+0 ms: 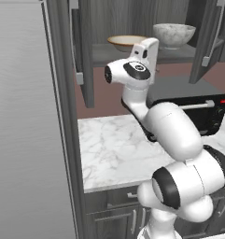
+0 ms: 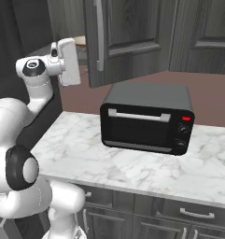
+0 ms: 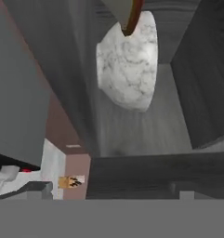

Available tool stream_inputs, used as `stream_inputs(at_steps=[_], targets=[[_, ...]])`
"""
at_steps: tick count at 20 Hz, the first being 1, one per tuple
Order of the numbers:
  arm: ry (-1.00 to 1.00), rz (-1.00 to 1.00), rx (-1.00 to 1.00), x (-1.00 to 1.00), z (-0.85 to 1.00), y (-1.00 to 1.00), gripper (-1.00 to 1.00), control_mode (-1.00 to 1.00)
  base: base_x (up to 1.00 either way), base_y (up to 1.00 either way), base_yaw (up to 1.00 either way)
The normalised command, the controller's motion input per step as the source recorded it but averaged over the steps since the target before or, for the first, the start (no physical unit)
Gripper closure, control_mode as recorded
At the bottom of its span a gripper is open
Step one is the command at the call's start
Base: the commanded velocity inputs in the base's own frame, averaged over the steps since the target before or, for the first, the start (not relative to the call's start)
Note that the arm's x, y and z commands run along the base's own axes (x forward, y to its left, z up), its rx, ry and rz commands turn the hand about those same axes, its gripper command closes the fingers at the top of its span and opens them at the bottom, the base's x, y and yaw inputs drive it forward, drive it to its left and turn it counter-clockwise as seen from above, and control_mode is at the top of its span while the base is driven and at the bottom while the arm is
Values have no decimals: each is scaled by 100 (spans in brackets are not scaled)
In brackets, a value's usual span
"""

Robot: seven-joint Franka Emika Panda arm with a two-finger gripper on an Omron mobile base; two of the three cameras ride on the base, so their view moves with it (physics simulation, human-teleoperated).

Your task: Move the bowls from the cabinet to the plates on the dining table.

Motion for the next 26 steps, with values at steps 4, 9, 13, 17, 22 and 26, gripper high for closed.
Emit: stream_inputs(at_steps=[4,9,13,17,22,26], targets=[[0,-23,0,64,4,-41,-100,-100,0,0,0],[0,-25,0,52,4,-48,-100,-100,0,0,0],[0,-24,2,36,2,-52,-100,-100,0,0,0],[-6,-14,11,4,8,-60,-100,-100,0,0,0],[-12,-12,7,0,5,-48,-100,-100,0,0,0],[-4,-1,2,0,0,-9,-100,-100,0,0,0]])
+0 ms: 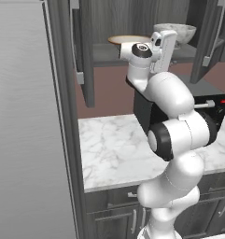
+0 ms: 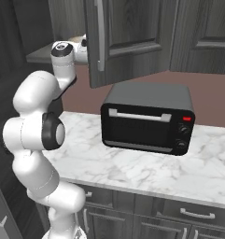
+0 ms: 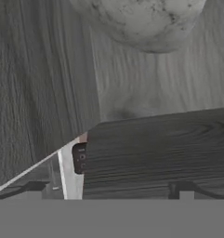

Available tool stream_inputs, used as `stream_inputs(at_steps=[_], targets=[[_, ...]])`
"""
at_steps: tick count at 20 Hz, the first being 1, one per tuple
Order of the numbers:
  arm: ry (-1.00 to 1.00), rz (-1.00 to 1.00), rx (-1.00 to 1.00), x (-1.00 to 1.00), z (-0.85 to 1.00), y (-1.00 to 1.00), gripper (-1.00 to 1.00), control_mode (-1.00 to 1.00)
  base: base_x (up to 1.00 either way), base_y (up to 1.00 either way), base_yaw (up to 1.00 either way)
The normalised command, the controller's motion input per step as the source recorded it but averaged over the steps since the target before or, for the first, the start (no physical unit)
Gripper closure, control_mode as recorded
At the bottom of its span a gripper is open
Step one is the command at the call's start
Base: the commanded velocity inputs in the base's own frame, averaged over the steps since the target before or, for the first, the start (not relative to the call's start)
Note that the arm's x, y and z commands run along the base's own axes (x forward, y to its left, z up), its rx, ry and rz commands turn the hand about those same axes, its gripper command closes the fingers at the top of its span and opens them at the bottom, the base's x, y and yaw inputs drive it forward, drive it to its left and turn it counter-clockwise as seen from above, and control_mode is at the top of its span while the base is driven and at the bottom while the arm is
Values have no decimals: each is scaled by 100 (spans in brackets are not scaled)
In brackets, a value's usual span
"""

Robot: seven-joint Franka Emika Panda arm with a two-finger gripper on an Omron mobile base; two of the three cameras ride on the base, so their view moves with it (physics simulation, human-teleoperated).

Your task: Move the bowls from the cabinet to the plates on the dining table.

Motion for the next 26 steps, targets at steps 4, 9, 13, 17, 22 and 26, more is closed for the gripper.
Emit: stream_inputs(at_steps=[4,9,13,17,22,26], targets=[[-1,-4,5,-5,0,-29,-100,-100,0,0,0],[-4,-14,11,-8,6,-54,-100,-100,0,0,0],[-5,-15,13,-8,12,-66,-100,-100,0,0,0],[-4,-16,11,-10,13,-72,-100,-100,0,0,0],[-3,-20,7,-10,12,-70,-100,-100,0,0,0],[-1,-26,2,-1,6,-62,-100,-100,0,0,0]])
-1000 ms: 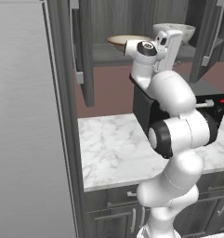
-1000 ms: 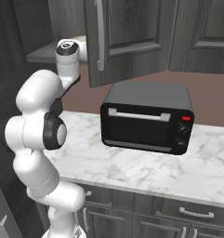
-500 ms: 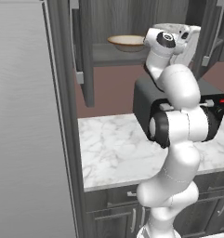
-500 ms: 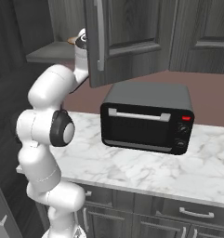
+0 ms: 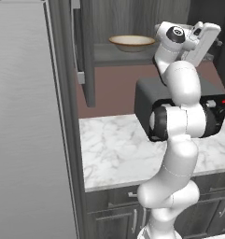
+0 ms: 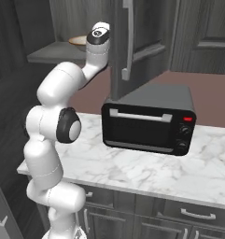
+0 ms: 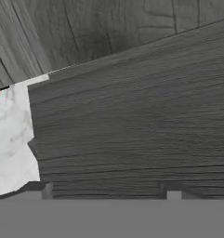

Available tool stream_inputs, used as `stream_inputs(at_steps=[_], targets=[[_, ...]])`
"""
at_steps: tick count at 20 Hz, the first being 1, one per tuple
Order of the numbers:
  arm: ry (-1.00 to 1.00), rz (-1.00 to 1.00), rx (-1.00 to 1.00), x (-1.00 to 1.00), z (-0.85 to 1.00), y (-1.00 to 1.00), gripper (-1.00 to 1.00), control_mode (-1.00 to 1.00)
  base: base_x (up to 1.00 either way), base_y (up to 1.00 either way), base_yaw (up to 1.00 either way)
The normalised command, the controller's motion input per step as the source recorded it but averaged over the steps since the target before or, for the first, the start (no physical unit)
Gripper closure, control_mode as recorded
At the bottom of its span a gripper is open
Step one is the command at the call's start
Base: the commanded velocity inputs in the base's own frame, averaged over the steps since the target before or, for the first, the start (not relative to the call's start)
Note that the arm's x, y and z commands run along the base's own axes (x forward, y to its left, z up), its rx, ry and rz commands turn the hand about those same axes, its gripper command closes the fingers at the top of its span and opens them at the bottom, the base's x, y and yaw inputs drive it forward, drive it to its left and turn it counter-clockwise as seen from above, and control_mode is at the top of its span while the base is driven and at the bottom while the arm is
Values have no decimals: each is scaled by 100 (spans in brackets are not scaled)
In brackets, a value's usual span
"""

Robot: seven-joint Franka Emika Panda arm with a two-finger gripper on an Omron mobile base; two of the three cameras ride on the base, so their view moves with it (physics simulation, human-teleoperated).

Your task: Move the bowls from the cabinet to the plates on the dining table.

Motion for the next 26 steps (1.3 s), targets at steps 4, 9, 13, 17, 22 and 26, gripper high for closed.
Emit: stream_inputs(at_steps=[4,9,13,17,22,26], targets=[[-6,-26,0,0,1,-54,-100,-100,0,0,0],[-17,-9,2,3,0,-43,-100,-100,0,0,0],[-16,0,7,12,0,-51,-100,-100,0,0,0],[-12,2,13,9,0,-44,-100,-100,0,0,0],[-10,2,14,-4,0,-9,-100,-100,0,0,0],[-19,1,3,-62,0,49,-100,-100,0,0,0]])
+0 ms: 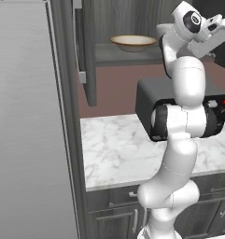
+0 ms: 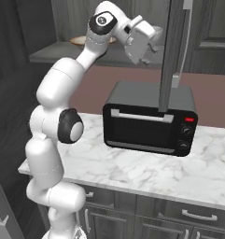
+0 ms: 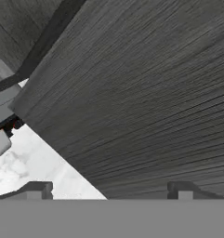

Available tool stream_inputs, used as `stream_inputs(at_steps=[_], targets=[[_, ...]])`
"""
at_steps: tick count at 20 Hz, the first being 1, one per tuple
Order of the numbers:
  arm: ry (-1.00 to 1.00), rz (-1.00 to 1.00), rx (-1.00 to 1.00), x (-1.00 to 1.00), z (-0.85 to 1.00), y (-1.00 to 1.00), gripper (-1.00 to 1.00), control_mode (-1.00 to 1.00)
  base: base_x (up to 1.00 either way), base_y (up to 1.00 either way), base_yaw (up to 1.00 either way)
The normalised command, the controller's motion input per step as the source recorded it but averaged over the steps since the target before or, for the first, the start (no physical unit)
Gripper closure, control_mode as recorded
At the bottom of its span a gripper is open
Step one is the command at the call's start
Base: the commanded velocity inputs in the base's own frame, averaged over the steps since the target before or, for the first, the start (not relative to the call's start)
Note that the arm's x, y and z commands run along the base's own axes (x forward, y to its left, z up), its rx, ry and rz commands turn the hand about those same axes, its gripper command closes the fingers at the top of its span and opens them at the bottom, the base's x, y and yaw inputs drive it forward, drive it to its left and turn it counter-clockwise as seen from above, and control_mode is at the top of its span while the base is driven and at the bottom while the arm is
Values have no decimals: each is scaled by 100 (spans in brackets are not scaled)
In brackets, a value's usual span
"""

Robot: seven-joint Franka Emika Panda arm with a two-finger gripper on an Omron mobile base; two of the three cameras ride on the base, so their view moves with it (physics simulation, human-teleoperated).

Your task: Move the bowls from the cabinet to the plates on the dining table.

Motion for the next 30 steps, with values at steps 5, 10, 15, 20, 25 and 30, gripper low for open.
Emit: stream_inputs(at_steps=[5,10,15,20,25,30], targets=[[-18,2,1,-78,0,59,-100,-100,0,0,0],[-18,0,1,-81,0,64,-100,-100,0,0,0],[-18,0,1,-87,-4,62,-100,-100,0,0,0],[-18,2,2,-94,-26,47,-100,-100,0,0,0],[-16,7,0,-81,-42,52,-100,-100,0,0,0],[-8,3,6,-2,-6,48,-100,-100,0,0,0]])
